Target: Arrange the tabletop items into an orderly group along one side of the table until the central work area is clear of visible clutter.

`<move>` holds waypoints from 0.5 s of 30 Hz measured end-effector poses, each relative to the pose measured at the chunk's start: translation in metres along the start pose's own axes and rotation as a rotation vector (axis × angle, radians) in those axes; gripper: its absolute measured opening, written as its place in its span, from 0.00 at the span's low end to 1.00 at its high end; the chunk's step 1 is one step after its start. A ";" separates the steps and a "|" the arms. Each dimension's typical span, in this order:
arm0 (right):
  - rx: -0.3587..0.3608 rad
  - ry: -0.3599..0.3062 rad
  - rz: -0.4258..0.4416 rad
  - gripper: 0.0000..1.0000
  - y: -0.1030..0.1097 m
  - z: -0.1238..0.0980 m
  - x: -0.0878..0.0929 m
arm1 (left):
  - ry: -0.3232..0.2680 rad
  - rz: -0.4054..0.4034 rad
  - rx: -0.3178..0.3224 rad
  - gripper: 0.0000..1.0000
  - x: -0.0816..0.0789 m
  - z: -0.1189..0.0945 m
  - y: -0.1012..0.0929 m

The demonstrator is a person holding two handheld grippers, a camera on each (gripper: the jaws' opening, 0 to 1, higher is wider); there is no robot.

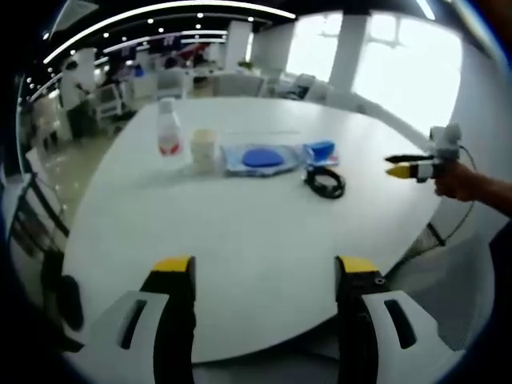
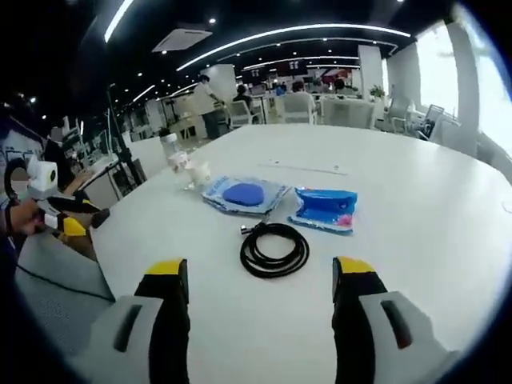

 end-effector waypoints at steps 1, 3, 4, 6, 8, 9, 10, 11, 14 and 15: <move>0.000 0.000 0.000 0.73 0.000 0.000 0.000 | 0.001 0.000 0.000 0.68 0.000 0.000 0.000; -0.004 0.000 0.014 0.73 0.000 -0.001 0.003 | 0.000 0.000 0.000 0.68 0.000 0.000 0.000; -0.004 0.002 0.015 0.73 0.000 -0.001 0.003 | -0.001 -0.001 0.000 0.68 0.000 0.000 0.000; -0.004 0.006 0.014 0.72 0.000 -0.001 0.004 | -0.002 -0.002 0.000 0.68 0.000 0.000 0.000; -0.004 0.008 0.016 0.72 0.000 -0.001 0.004 | -0.002 -0.001 0.001 0.68 0.000 0.000 -0.001; -0.005 0.007 0.016 0.72 0.000 -0.001 0.004 | -0.001 -0.001 0.000 0.68 0.000 0.000 -0.001; -0.008 0.011 0.016 0.72 0.001 0.000 0.004 | -0.001 0.000 0.001 0.68 0.000 0.000 -0.001; -0.010 0.014 0.015 0.72 0.001 0.000 0.005 | 0.000 0.000 0.002 0.68 0.000 0.000 -0.001; -0.010 0.012 0.012 0.72 0.002 0.000 0.004 | -0.001 0.000 0.003 0.68 0.000 0.000 -0.001; -0.012 0.014 0.013 0.72 0.003 0.000 0.005 | 0.000 -0.001 0.003 0.68 0.000 0.000 -0.001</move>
Point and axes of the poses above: the point that each gripper's makers call its tool centre point, and the gripper's own axes: z roughly forward along the fingers, y roughly to its left, x roughly out of its underside, the point moved 5 cm from there along -z, roughly backward along the fingers, and after that the axes turned 8 degrees about y, right-handed, at the moved point
